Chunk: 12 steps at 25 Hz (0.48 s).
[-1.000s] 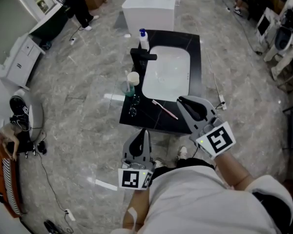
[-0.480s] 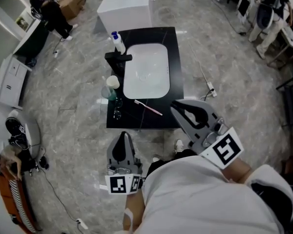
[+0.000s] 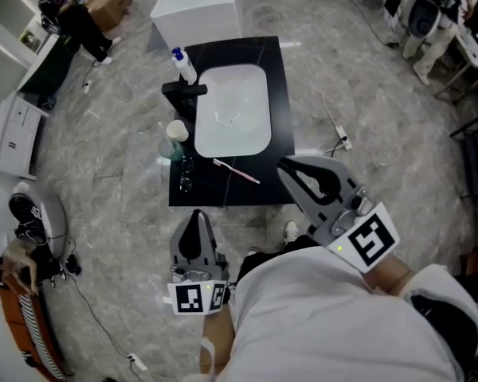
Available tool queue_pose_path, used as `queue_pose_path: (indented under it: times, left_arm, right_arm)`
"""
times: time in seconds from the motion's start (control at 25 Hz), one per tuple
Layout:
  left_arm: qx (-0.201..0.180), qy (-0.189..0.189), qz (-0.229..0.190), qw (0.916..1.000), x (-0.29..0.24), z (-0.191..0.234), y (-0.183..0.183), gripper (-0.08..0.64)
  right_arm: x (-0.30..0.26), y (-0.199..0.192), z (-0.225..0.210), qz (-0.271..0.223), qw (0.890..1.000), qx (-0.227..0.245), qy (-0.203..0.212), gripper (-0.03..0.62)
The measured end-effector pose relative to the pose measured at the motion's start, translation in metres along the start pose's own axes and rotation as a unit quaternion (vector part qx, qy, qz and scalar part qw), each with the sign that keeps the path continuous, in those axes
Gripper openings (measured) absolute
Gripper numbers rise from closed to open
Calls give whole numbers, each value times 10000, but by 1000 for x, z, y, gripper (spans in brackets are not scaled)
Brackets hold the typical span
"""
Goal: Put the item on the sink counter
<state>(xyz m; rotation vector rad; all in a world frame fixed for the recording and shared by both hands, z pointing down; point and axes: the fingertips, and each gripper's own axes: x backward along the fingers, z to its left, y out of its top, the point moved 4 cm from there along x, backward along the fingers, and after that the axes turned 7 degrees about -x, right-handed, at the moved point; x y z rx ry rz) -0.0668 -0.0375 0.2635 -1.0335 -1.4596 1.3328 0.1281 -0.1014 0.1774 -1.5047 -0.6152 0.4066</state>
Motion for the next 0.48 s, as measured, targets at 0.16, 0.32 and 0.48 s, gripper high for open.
queue_pose_path:
  times: [0.16, 0.32, 0.48]
  left_arm:
    - [-12, 132, 49, 9999, 5, 2, -1, 3]
    - [-6, 246, 68, 9997, 11, 6, -2, 3]
    - [43, 340, 133, 9993, 15, 11, -7, 3]
  right_arm:
    - [-4, -2, 0, 12, 10000, -36, 64, 46]
    - [-9, -3, -2, -12, 10000, -8, 92, 46]
    - [-15, -5, -3, 5, 9999, -39, 97, 44]
